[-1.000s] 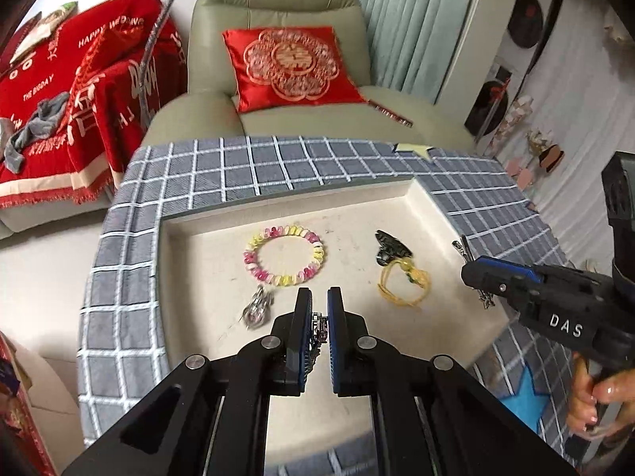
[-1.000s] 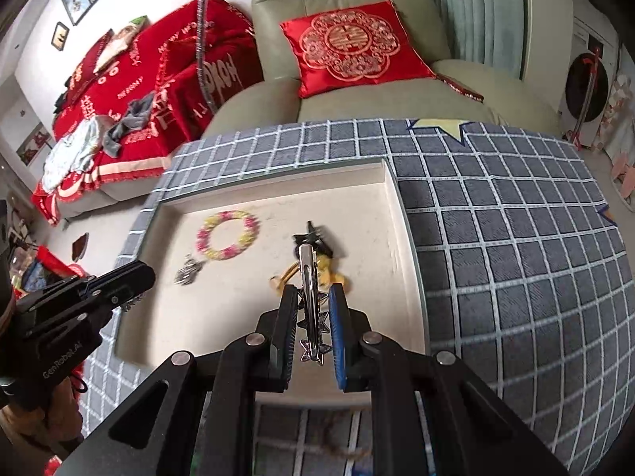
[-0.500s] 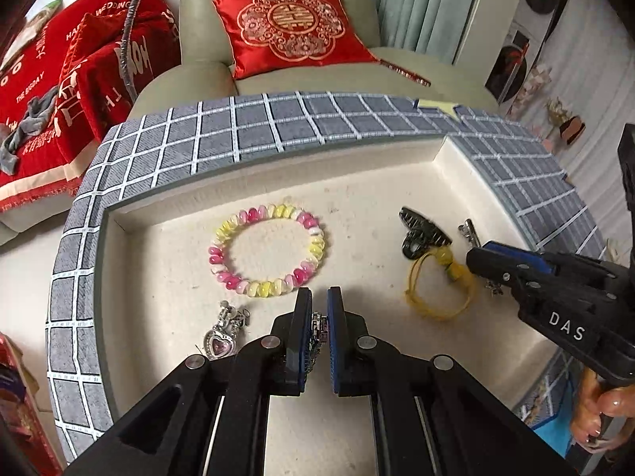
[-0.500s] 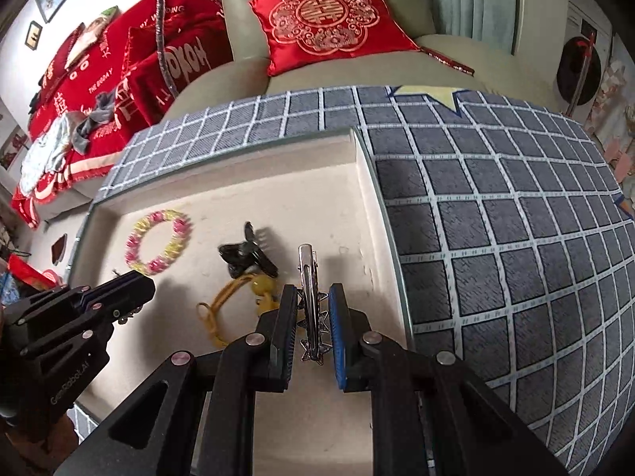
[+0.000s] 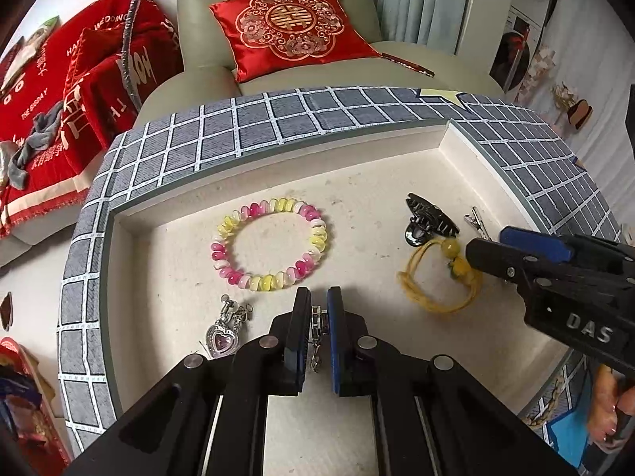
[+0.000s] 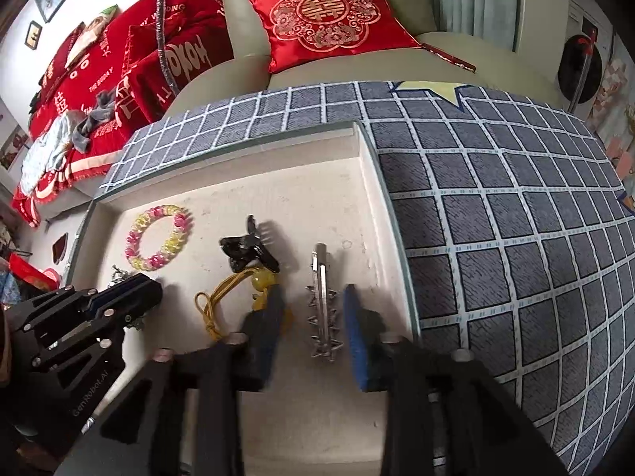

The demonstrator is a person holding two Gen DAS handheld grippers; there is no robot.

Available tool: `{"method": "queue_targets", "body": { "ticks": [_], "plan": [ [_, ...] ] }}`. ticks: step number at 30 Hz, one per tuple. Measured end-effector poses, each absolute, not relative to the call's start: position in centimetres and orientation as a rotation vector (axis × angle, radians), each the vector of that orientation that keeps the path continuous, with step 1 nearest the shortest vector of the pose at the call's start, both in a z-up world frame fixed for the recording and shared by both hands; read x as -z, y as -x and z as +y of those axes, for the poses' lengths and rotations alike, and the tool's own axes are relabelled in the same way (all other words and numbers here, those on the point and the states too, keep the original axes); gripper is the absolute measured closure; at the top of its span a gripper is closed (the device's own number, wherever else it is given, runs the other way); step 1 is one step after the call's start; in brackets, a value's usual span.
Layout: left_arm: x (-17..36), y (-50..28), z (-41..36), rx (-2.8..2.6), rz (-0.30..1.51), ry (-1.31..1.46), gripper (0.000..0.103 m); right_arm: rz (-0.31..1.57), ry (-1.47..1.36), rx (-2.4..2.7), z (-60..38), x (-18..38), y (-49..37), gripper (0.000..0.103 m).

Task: Organize jewelry
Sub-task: 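Lower the hair pin and small silver earring into the tray, opening both grippers, then move both tools back to the jewelry on the tablecloth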

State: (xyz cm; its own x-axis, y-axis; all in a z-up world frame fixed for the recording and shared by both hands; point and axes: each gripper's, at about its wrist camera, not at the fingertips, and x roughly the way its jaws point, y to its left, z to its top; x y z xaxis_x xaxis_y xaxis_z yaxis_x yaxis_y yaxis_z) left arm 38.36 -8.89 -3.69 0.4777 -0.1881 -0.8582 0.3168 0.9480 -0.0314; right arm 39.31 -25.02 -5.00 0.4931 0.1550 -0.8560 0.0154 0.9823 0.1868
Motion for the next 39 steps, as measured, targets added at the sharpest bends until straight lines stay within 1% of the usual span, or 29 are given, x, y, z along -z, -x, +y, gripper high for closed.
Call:
{"method": "queue_targets", "body": {
  "ticks": [6,14,27,28,29,30,32,35,37,38,39],
  "plan": [
    [3.1,-38.1,-8.8,0.297,1.001,-0.136,0.08,0.992,-0.302,-0.112,-25.6,2.8,-38.2,0.054],
    [2.6,-37.9,-8.7,0.303,0.976,-0.127,0.08,0.913,-0.342,-0.107,-26.7,-0.4,-34.4,0.054],
    [1.0,-37.4,-8.6,0.342,0.933,-0.085,0.079,0.927,-0.394,-0.083,-29.0,-0.3,-29.2,0.053],
    [1.0,-37.5,-8.5,0.341,0.936,-0.077,0.077,0.931,-0.393,-0.084,-29.0,-0.2,-29.1,0.053],
    [0.9,-37.5,-8.3,0.337,0.94,-0.07,0.037,0.933,-0.391,-0.085,-29.0,-0.2,-28.9,0.053],
    [0.9,-37.5,-8.1,0.324,0.94,-0.063,0.0,0.934,-0.389,-0.086,-28.9,-0.1,-28.7,0.053],
    [0.2,-37.0,-7.6,0.279,0.875,-0.067,0.0,0.933,-0.388,-0.087,-28.7,-0.1,-28.5,0.051],
    [-0.5,-36.8,-7.6,0.286,0.871,-0.081,0.0,0.926,-0.383,-0.089,-28.6,-0.3,-28.2,0.045],
    [-0.9,-36.6,-7.4,0.277,0.865,-0.081,0.0,0.919,-0.353,-0.082,-28.1,-0.6,-28.0,0.044],
    [-1.1,-36.4,-7.3,0.274,0.865,-0.076,0.0,0.914,-0.342,-0.08,-28.0,-0.8,-27.8,0.037],
    [-1.3,-36.2,-7.1,0.275,0.865,-0.073,0.0,0.909,-0.337,-0.084,-27.8,-1.0,-27.6,0.021]
  ]
}}
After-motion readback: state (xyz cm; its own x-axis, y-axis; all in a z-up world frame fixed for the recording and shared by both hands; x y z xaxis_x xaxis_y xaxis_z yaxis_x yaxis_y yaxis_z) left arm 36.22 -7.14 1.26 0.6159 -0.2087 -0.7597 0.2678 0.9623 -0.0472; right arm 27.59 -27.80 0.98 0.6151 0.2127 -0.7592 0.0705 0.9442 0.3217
